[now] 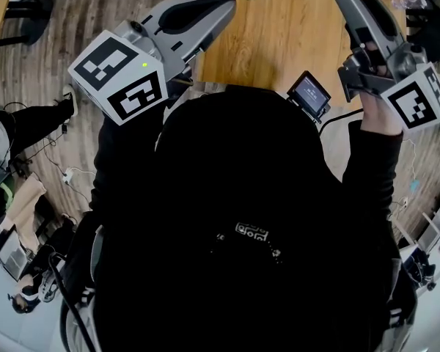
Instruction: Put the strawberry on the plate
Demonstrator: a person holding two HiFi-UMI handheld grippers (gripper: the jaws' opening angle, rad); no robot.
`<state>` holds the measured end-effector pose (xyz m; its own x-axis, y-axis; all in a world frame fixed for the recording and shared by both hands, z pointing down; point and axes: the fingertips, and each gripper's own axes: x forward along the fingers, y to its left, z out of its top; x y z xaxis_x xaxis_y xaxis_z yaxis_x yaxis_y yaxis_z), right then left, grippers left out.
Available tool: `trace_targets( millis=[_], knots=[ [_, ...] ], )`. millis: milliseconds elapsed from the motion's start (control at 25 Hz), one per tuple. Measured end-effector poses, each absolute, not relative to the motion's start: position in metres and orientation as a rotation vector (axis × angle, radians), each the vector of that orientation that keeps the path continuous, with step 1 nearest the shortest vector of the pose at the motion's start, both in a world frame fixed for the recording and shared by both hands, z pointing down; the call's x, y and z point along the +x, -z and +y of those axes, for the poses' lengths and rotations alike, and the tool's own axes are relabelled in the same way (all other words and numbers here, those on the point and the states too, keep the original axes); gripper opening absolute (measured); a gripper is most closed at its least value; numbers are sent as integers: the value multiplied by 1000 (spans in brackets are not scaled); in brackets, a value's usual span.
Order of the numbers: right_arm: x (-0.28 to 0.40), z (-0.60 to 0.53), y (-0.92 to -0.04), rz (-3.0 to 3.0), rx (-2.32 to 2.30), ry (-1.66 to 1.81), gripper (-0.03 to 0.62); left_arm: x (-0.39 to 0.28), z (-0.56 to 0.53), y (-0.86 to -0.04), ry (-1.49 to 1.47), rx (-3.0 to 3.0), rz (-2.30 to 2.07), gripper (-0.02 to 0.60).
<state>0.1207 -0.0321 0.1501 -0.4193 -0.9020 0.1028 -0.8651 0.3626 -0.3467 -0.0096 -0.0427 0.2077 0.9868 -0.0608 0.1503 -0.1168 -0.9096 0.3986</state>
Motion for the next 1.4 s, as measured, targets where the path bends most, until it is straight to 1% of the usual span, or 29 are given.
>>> trace_targets(
  millis=[320,640,880,1040,1400],
  knots=[
    [135,-33,-156,2477,-1612,564,156,-3,-49,-211,-237,2697,-173,-2],
    [183,-42,-189,2436,-1544,676,156,43,-56,-218,-293,2674,-246,-2],
    [196,-49,-200,2431,-1521,727,156,55,-50,-226,-357,2641,-230,-2],
    [197,-50,-216,2394,-1576,746,156,53,-57,-241,-374,2621,-178,-2],
    [218,-53,-230,2319,-1739,727,156,93,-80,-259,-423,2673,5,-2]
  ],
)
